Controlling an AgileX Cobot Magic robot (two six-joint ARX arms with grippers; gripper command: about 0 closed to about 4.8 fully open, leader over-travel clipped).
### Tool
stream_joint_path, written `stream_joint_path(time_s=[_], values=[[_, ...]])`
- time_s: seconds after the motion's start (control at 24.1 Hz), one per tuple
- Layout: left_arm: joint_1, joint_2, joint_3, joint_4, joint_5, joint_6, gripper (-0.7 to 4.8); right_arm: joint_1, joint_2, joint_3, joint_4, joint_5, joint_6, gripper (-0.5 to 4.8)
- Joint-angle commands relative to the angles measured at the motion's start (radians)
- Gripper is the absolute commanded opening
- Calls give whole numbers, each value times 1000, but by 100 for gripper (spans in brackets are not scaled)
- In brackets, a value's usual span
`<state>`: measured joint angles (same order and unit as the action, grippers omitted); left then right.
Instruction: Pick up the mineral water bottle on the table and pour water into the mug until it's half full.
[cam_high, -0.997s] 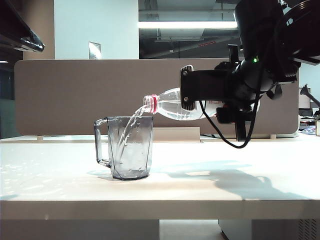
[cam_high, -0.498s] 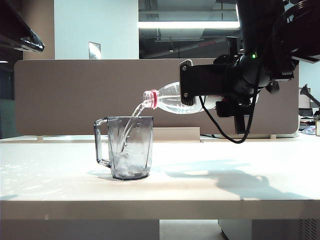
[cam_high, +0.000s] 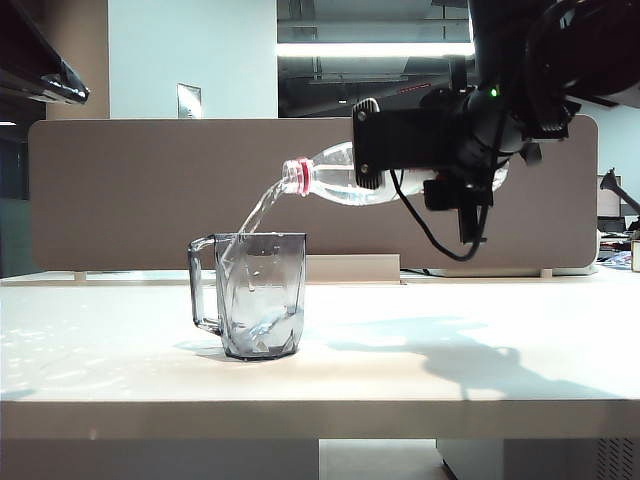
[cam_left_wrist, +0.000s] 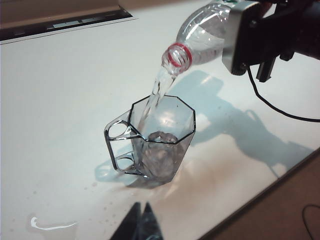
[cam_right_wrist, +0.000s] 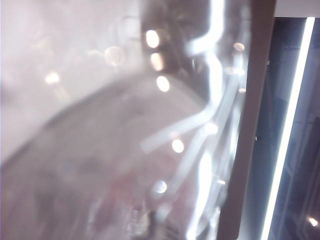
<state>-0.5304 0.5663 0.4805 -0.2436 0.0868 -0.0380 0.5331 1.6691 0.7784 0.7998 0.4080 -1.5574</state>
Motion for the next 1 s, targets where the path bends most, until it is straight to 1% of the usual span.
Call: stream_joint_path(time_s=[0.04, 0.46, 1.0], values=[[-1, -1, 3, 13, 3, 4, -5, 2, -14, 12, 47, 6, 8, 202], [-1, -1, 3, 13, 3, 4, -4, 2, -14, 11, 39, 43, 8, 202], [-1, -1, 3, 13, 4, 4, -4, 2, -14, 11, 39, 46, 8, 202]])
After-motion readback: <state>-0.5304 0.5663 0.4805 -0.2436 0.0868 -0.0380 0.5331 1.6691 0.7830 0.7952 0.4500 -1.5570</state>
